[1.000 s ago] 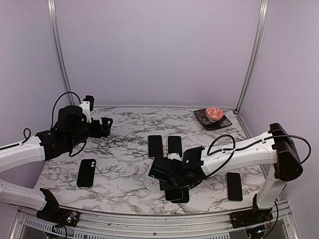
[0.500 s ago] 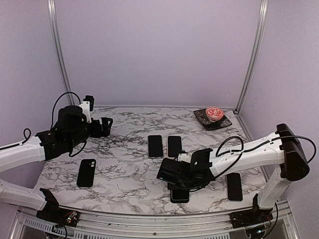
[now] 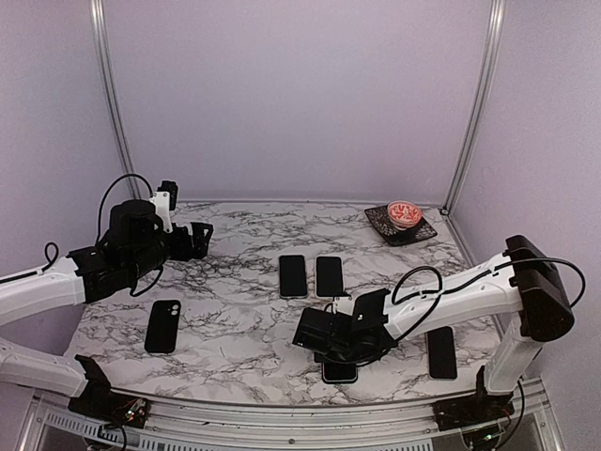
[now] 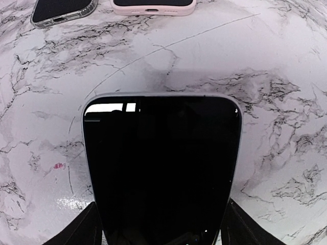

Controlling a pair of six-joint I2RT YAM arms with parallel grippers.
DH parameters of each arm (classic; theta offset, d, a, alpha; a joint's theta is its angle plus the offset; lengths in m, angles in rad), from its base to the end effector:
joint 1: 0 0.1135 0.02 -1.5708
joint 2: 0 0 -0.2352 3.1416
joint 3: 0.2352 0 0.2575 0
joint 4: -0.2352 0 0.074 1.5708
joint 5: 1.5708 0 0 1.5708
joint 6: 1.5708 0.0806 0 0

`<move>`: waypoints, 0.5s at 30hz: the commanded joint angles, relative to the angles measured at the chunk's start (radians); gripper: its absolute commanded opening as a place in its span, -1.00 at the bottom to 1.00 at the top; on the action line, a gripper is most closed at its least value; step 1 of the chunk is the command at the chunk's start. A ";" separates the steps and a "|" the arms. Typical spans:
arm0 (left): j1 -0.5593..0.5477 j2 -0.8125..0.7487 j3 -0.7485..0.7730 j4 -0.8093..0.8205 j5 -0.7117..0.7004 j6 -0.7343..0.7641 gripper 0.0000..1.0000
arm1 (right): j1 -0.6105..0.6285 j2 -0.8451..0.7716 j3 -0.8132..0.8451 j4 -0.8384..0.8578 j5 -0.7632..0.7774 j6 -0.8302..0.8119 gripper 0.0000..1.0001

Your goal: Put the phone into the phone case

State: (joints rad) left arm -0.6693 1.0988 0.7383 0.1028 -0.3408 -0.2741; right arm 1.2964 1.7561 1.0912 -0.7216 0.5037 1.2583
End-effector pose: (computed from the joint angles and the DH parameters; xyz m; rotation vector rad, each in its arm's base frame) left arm 0.2626 -0.1734 0.2526 0.1202 1.8239 -0.3567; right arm 0.1252 0.3013 0.0953 0.0123 2.6084 0.0366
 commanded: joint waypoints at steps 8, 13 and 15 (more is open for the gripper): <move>0.005 -0.012 -0.006 0.031 -0.001 -0.003 0.98 | -0.025 0.043 -0.011 0.039 -0.121 -0.035 0.43; 0.006 -0.015 -0.005 0.031 0.002 0.002 0.98 | -0.064 0.005 0.017 -0.014 -0.133 -0.088 0.97; 0.005 -0.017 -0.006 0.031 0.000 0.003 0.98 | -0.080 -0.003 0.009 0.000 -0.166 -0.113 0.97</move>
State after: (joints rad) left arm -0.6693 1.0988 0.7383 0.1036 -0.3408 -0.2737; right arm 1.2453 1.7756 1.0775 -0.6983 0.3973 1.1946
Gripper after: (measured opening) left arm 0.989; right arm 0.985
